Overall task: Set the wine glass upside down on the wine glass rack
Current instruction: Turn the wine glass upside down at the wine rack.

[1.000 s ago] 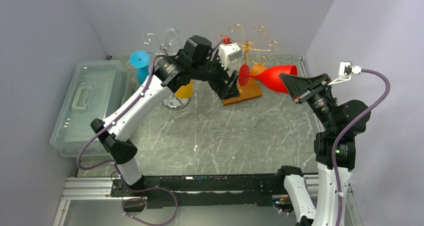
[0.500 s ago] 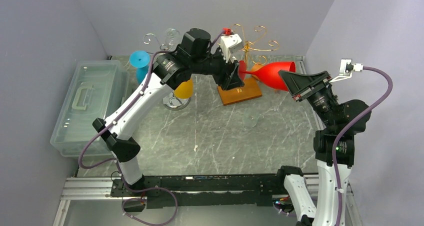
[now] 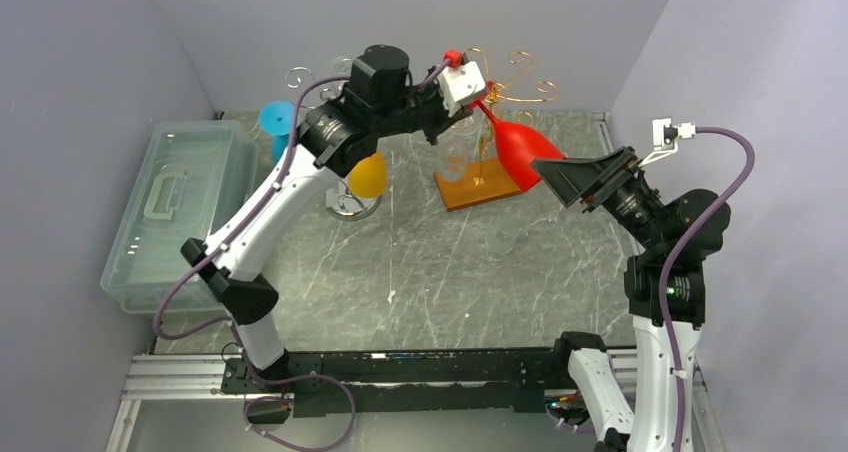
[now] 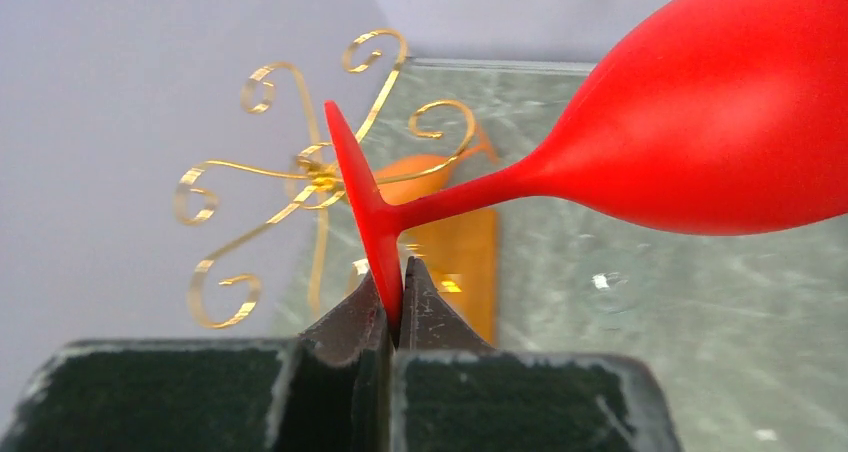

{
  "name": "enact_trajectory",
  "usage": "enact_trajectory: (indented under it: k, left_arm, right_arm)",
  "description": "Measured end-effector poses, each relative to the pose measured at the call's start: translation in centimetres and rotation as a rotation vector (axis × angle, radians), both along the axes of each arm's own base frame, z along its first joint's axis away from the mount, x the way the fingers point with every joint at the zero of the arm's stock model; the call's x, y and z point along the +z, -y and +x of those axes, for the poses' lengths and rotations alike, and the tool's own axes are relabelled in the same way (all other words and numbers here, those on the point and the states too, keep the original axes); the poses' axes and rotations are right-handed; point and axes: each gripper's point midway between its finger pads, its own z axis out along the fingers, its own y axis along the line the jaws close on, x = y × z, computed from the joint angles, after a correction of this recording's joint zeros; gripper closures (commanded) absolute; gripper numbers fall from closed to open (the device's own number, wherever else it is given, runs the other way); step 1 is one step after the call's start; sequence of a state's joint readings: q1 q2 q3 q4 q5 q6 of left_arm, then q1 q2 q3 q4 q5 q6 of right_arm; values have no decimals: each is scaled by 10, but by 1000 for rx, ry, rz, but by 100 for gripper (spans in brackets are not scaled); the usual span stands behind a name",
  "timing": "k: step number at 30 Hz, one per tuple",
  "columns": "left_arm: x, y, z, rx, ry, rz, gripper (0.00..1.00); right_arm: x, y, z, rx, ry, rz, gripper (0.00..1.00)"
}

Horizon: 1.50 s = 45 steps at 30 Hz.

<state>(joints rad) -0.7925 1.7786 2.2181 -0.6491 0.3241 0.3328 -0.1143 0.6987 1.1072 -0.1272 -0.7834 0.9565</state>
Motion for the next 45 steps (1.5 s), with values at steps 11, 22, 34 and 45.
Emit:
enact_trajectory:
  k: [11, 22, 34, 45]
  left_arm:
    - [53, -50, -23, -43, 626, 150, 100]
    - [41, -31, -67, -259, 895, 206, 100]
    - [41, -22, -78, -315, 1007, 239, 100]
    - [46, -19, -81, -306, 1045, 244, 31]
  right_arm:
    - [12, -7, -38, 34, 119, -289, 0]
    - [-17, -63, -17, 369, 174, -283, 0]
    - [-78, -89, -14, 416, 220, -406, 0]
    - [-100, -87, -10, 358, 275, -428, 30]
